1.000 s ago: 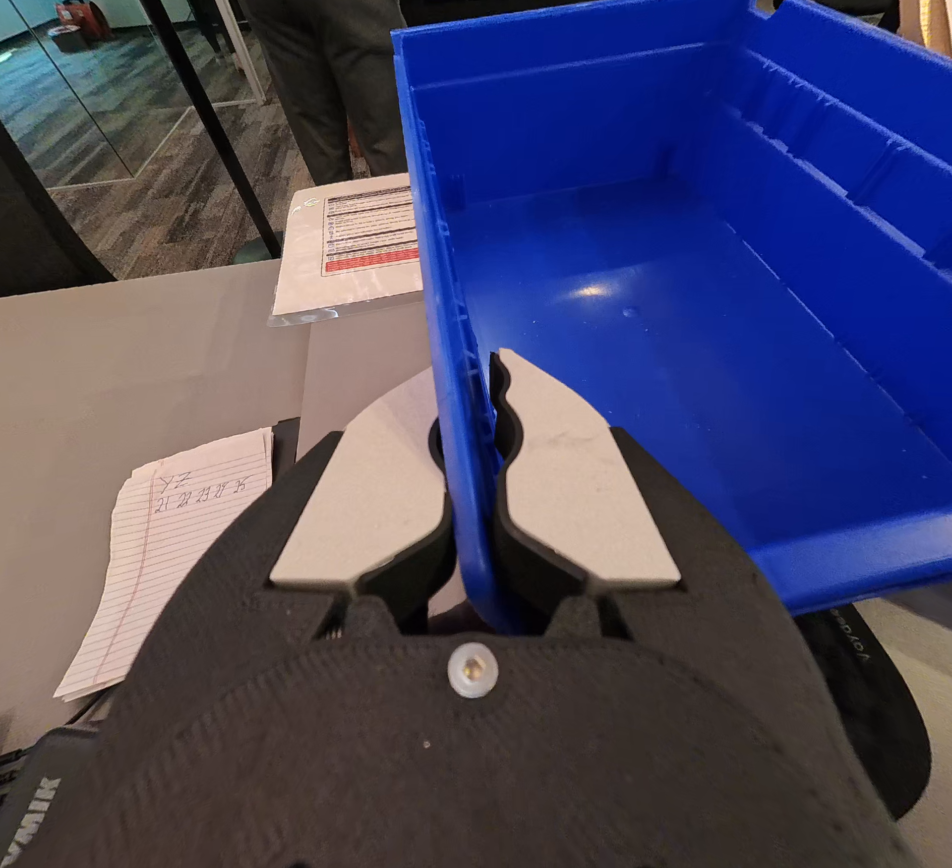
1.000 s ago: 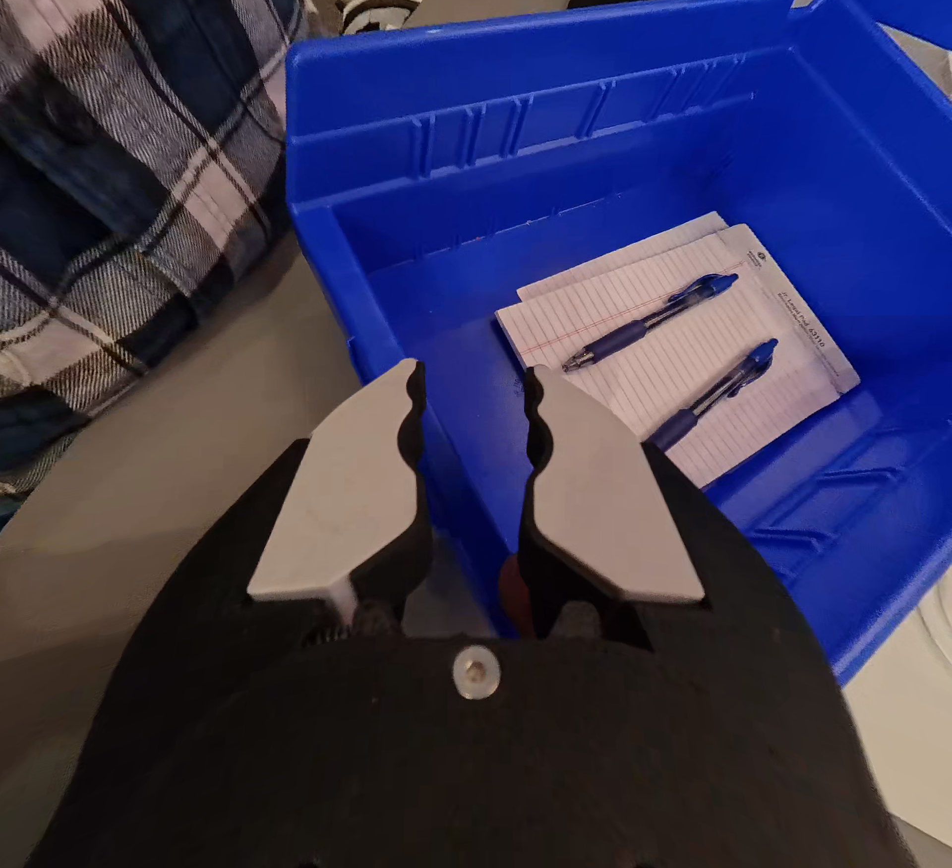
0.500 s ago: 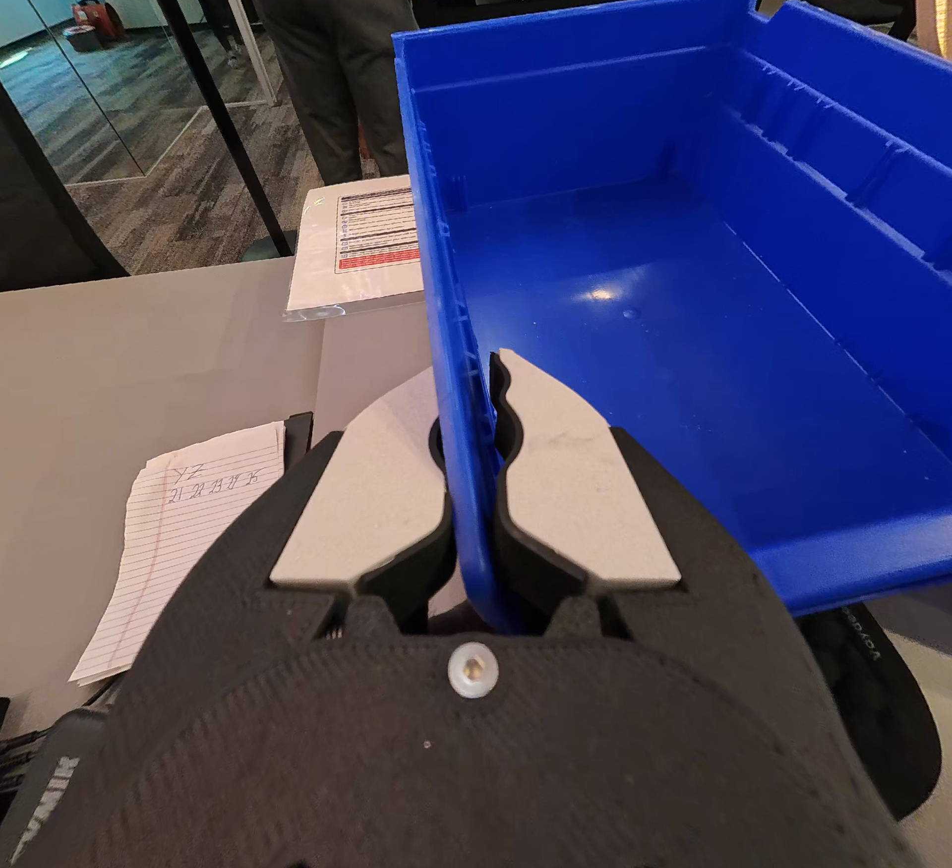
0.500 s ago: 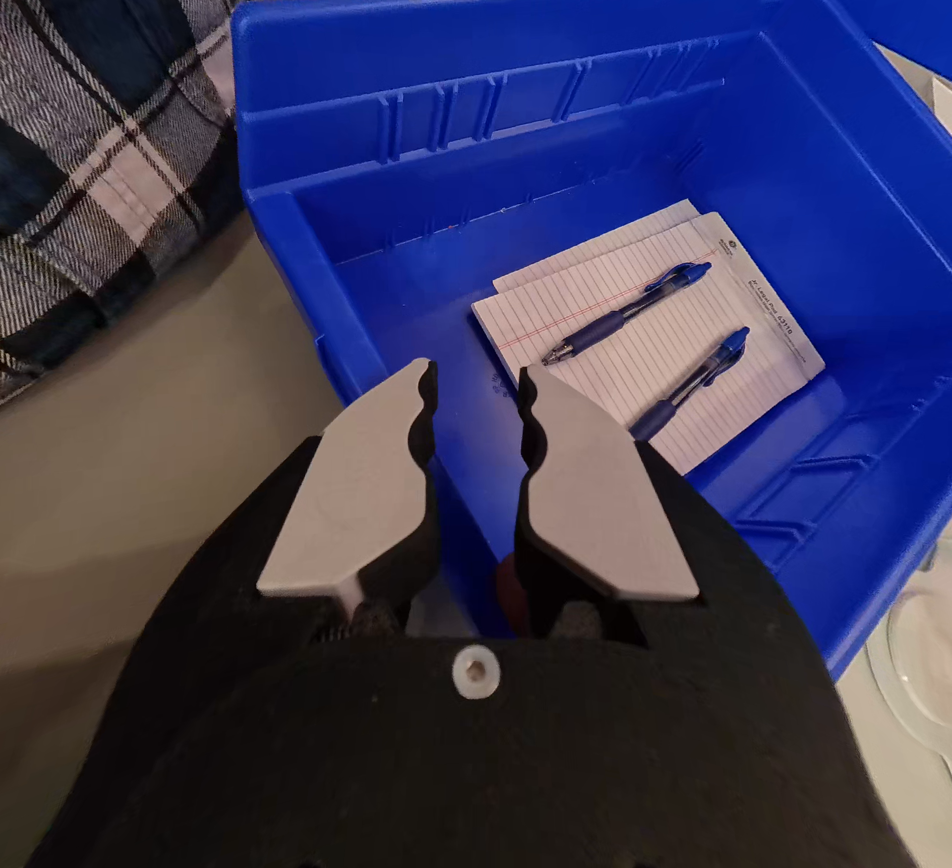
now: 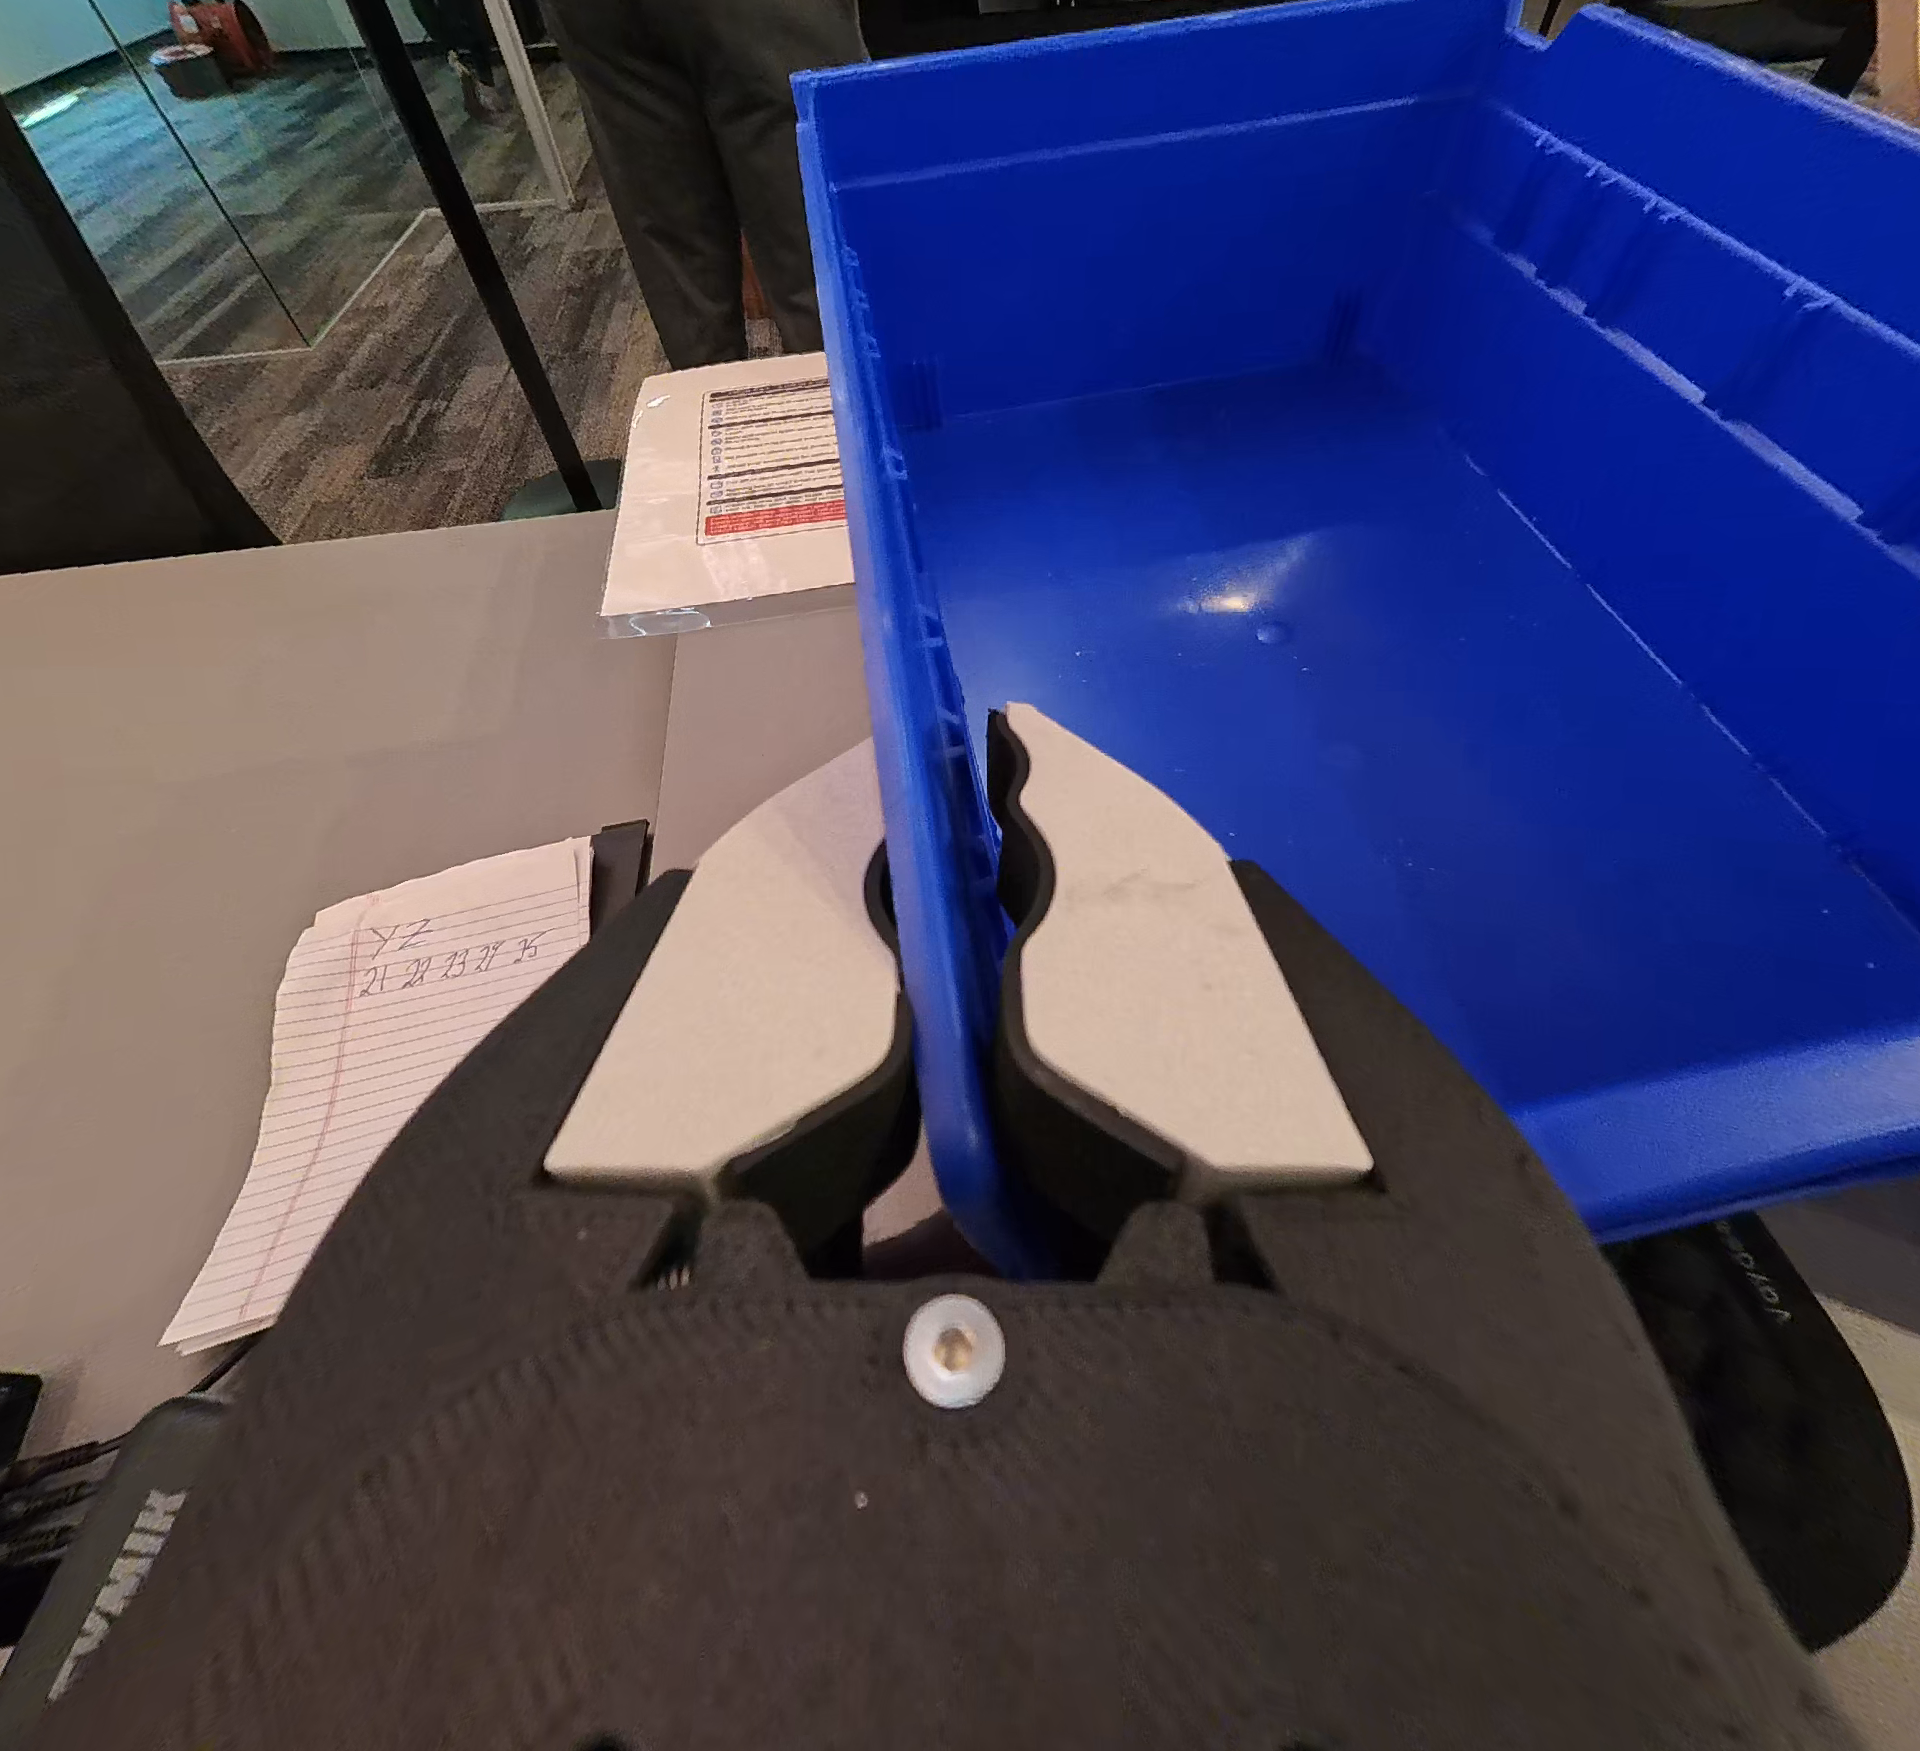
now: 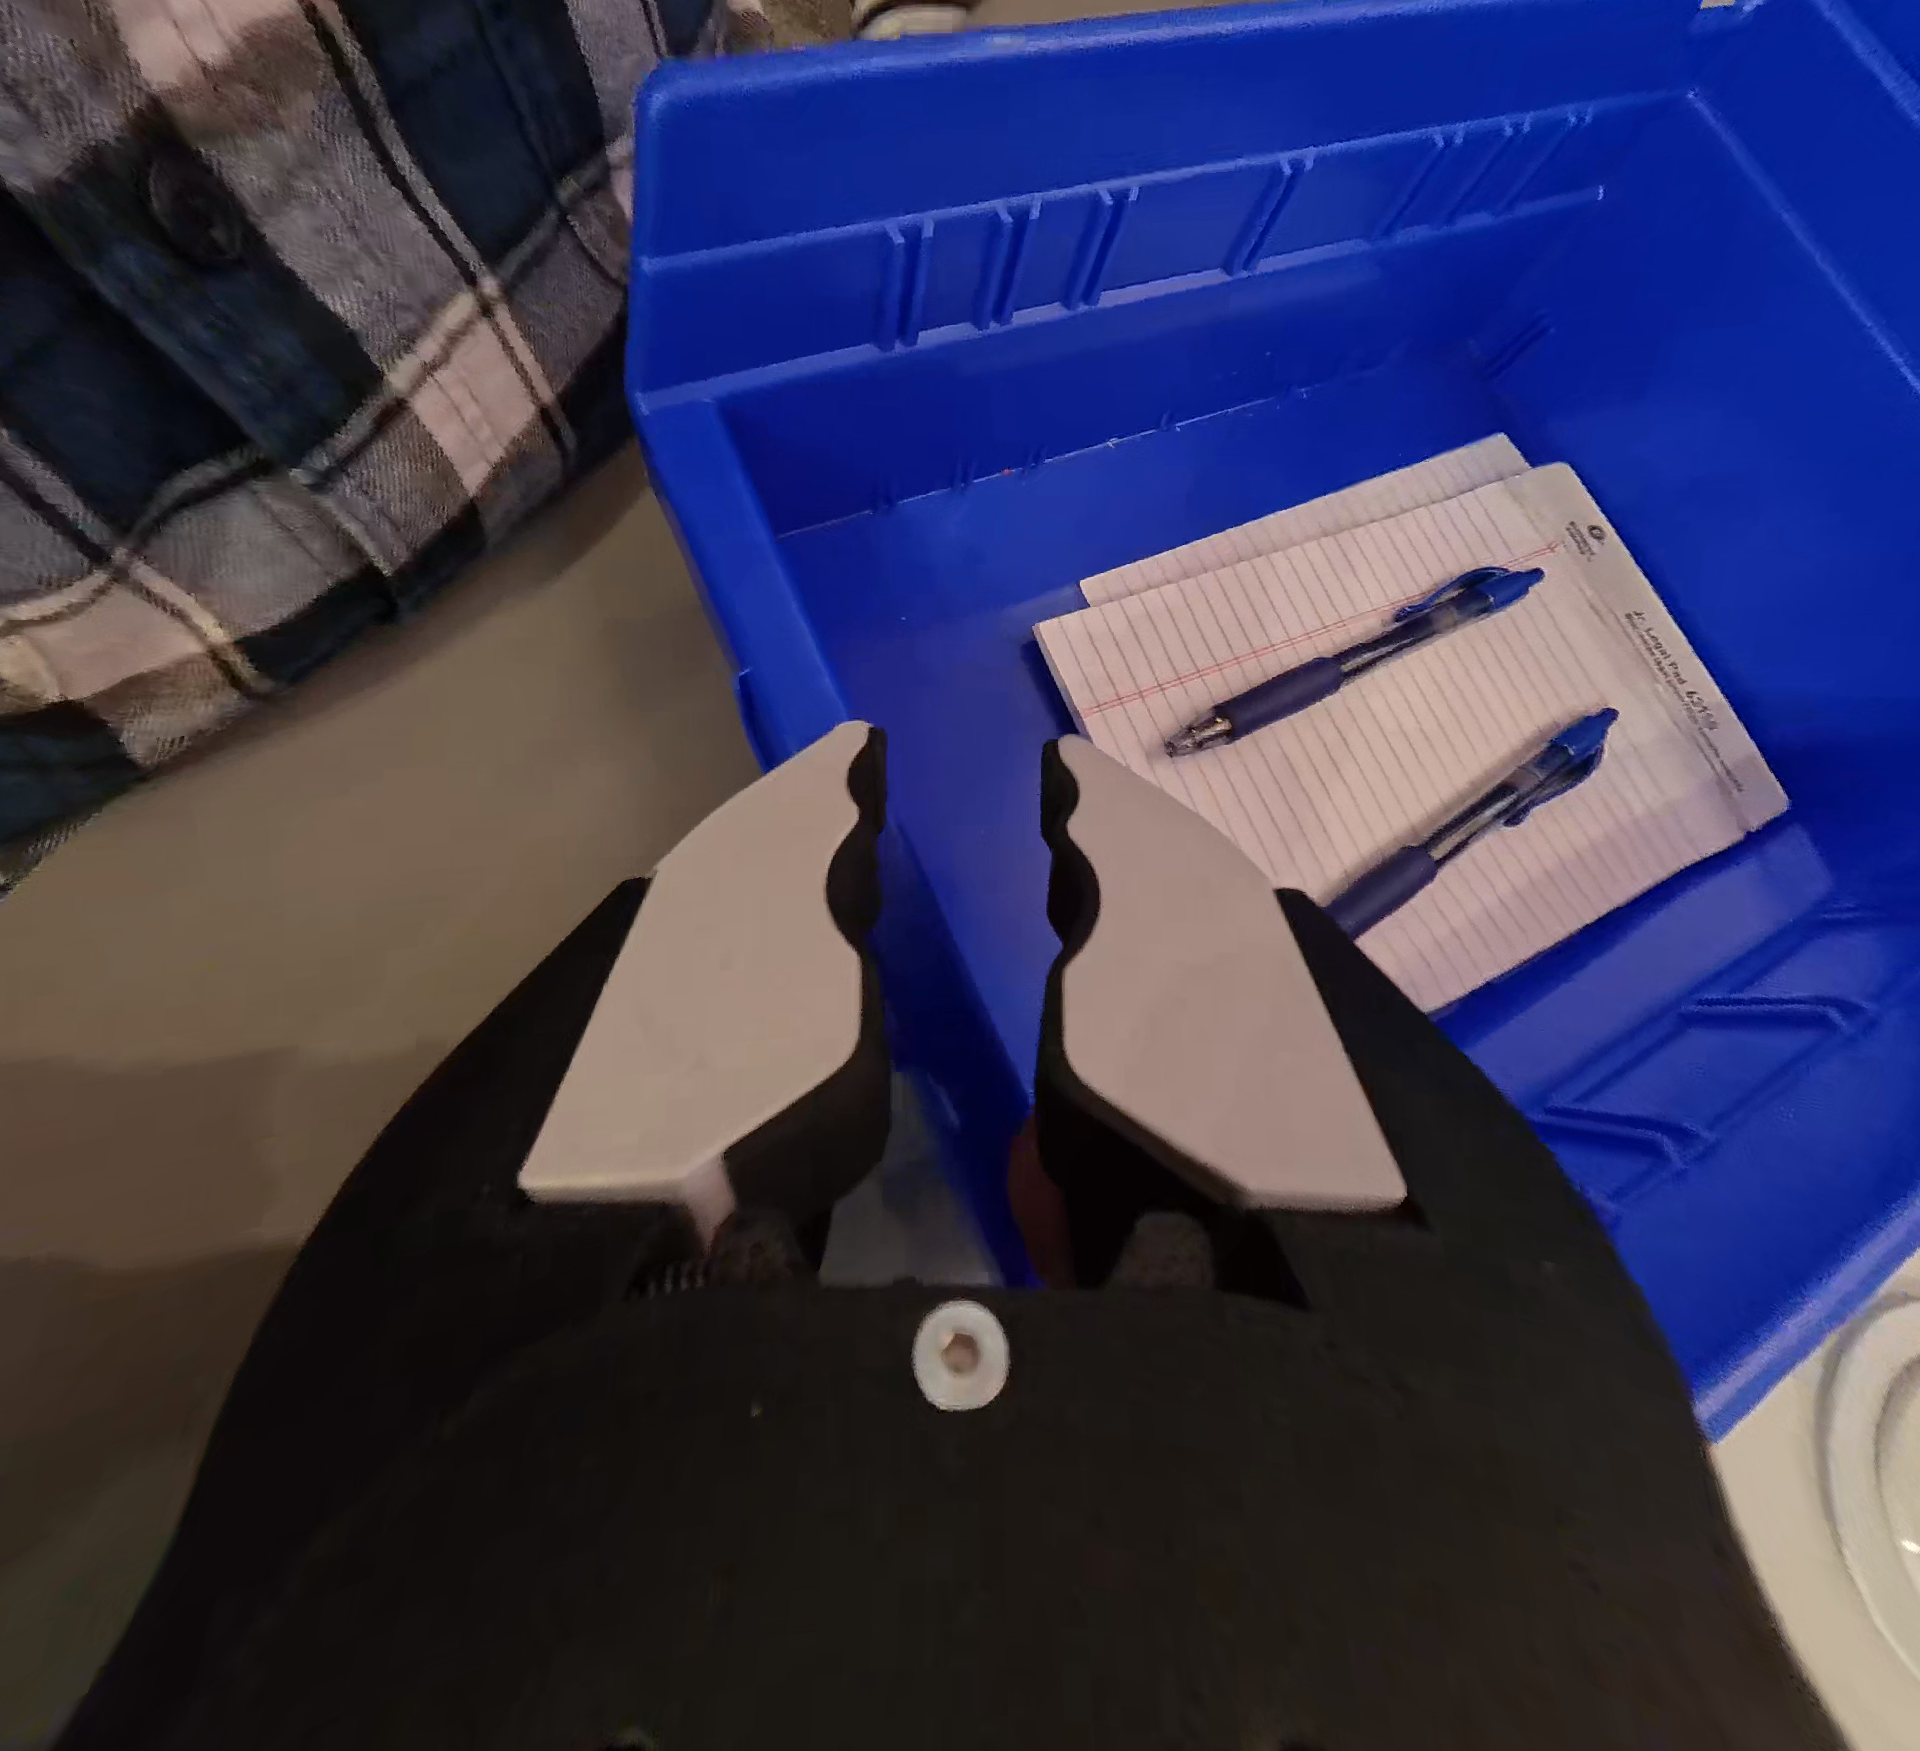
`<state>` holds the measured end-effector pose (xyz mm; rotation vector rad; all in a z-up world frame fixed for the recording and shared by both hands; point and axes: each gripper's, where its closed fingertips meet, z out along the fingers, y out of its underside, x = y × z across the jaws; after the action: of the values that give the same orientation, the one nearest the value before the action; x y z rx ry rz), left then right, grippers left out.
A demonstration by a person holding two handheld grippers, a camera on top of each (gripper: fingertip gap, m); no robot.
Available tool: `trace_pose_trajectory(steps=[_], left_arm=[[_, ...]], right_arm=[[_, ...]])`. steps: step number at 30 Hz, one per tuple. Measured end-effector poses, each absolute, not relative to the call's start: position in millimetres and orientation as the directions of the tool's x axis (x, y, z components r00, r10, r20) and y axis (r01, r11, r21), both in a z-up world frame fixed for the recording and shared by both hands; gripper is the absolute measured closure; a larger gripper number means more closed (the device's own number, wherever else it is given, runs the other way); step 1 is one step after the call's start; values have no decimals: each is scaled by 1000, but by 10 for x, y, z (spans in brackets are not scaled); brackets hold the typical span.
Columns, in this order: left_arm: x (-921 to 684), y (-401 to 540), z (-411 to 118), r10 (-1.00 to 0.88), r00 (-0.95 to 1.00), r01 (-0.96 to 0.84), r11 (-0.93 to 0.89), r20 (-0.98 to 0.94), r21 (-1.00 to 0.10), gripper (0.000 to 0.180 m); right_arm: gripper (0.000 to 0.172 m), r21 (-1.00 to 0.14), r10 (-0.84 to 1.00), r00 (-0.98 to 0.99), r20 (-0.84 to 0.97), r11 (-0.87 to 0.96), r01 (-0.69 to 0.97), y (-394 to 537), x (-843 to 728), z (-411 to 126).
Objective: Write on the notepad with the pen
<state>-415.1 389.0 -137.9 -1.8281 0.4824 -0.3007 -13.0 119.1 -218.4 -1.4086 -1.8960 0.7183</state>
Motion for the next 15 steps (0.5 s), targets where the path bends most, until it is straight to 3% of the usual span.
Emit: trace_pose_trajectory(steps=[4,9,15], left_arm=[[-4150,3889,-1389,-470,882,-179,-255,-40,-950,170],[-4165,3888,-1390,-464,885,-177,-256,-40,-950,170],[-4143,3887,-1402,-468,882,-186,-258,-46,-948,170]], right_arm=[[143,-812,968,-226,111,219,541,1107,-107,-2087],[150,-734,954,-291,73,249,632,988,-30,-2210],[142,-675,944,-299,140,312,668,1025,-51,-2303]])
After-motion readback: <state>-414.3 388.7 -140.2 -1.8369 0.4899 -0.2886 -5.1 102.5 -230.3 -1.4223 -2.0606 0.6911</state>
